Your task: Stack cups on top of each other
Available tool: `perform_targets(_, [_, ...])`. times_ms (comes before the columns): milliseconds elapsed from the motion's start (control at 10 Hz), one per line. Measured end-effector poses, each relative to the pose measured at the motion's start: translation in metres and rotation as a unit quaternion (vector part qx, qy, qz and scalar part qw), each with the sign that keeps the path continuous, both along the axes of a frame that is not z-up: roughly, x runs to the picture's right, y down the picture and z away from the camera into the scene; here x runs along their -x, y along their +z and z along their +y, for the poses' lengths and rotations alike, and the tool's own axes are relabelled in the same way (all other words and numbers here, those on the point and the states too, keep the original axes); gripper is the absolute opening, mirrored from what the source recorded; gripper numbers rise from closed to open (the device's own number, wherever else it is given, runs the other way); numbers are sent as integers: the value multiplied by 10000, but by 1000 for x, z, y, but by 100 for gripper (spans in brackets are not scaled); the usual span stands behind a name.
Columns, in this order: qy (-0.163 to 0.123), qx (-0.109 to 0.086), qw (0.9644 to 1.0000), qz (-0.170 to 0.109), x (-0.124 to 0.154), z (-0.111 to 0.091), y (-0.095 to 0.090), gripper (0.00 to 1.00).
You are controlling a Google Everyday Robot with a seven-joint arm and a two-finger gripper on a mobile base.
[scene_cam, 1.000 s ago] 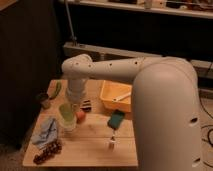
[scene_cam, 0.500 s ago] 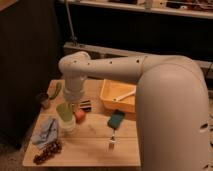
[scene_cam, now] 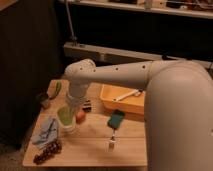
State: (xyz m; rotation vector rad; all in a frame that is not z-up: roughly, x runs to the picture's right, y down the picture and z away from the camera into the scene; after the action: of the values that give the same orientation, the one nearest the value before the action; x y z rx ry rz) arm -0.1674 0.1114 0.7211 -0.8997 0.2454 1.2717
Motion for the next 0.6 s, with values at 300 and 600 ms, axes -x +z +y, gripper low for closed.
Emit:
perform_targets(300, [23, -182, 9998, -37, 2, -1, -1, 55])
perform_targets(600, [65, -232, 9997, -20, 3, -1, 2, 79])
